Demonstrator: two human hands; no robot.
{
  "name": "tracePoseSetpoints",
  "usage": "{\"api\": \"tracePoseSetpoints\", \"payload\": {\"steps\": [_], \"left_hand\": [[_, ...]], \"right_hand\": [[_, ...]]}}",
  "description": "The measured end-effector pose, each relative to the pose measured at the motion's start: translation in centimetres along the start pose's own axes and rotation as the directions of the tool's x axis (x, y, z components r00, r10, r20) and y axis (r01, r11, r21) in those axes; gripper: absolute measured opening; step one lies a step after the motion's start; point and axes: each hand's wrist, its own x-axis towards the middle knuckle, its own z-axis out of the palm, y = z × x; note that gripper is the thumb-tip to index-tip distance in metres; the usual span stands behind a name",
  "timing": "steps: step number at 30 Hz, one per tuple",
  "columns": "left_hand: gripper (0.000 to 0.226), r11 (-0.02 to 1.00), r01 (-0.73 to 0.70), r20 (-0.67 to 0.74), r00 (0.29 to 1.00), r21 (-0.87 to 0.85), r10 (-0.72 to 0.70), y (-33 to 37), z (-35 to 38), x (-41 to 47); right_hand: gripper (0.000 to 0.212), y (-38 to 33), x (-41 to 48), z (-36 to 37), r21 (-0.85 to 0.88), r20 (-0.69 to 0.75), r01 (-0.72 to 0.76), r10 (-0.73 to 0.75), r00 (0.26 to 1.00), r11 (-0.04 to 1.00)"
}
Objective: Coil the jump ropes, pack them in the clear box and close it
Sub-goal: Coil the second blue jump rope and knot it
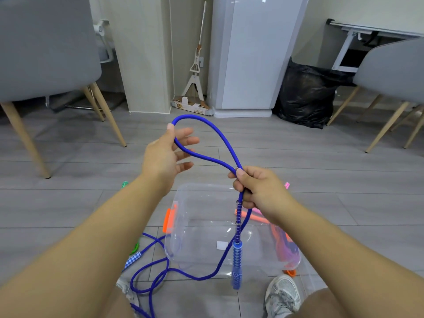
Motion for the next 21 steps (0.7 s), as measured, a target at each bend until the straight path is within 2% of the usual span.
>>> {"api": "tracePoseSetpoints", "payload": {"steps": [3,7,14,17,21], "left_hand": [[0.046,0.997,0.056,-0.010,0.998,-0.054,-0.057,-0.4,0.6,-0.2],[0.042,0.970,0.200,0.152,0.972,-0.138,-0.179,-0.8,0.7,-0.1],[0.035,0.964,0.184,0.366,0.925,-0.192,-0.104,-1.7,0.7,-0.1],[0.029,0.955,0.169,0.351,0.933,-0.243,-0.075,-1.8,1.1,-0.4],[0.024,0.950,0.109,0.292,0.956,-0.294,-0.019,-1.5,1.4,-0.3]], "right_hand": [[0.026,0.3,0.2,1.1,0.009,0.008,-0.026,0.026,1.000,1.000],[0.026,0.7,0.1,2.3,-0.062,0.068,-0.051,0.055,0.996,0.997],[0.027,0.8,-0.4,3.2,-0.150,0.185,-0.106,0.133,0.974,0.983],[0.026,0.9,-0.6,3.2,-0.177,0.218,-0.101,0.139,0.966,0.979],[0.025,1.2,-0.4,2.7,-0.271,0.181,-0.018,0.069,0.981,0.962]]}}
